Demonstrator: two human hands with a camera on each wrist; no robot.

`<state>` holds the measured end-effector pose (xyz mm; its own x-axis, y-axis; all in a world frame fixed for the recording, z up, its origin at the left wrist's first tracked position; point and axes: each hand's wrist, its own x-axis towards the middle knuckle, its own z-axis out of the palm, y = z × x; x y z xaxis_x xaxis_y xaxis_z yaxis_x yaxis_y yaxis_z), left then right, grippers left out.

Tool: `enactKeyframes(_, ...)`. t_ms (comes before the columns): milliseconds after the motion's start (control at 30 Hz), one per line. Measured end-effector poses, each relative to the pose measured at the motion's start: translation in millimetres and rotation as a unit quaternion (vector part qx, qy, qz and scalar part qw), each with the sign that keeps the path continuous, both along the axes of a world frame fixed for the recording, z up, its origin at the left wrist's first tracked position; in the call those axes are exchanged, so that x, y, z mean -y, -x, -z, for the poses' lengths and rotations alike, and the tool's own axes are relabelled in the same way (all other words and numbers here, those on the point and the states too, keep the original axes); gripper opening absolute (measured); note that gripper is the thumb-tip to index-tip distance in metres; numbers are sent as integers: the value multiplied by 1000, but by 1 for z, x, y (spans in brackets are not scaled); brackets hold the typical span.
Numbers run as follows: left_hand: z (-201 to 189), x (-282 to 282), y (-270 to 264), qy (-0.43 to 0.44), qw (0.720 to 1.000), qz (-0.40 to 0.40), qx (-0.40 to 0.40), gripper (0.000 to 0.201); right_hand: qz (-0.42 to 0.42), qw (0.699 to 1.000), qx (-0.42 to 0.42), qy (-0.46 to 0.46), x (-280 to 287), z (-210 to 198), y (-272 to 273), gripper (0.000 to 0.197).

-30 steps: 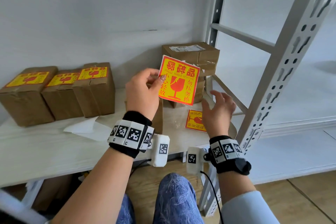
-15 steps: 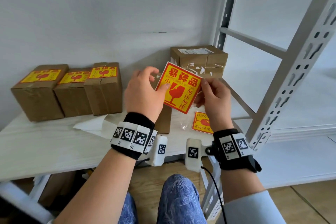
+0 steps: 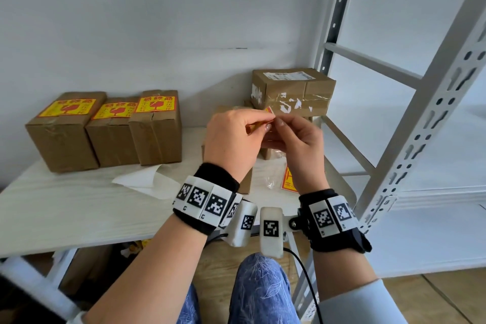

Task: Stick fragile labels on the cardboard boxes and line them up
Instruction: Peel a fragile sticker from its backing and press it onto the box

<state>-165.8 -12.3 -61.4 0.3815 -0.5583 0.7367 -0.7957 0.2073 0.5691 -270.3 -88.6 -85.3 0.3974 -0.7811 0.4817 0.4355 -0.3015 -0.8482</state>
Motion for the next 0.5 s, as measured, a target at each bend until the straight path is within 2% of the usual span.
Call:
enactKeyframes(333,0,2,-2,12,995,44,-86,16,3,1000,-6,1,3,2,-3,18)
enactKeyframes(500,-2,0,-4,15,994,49,-94,14,-9,1000,-7,7,1,1,-1,20)
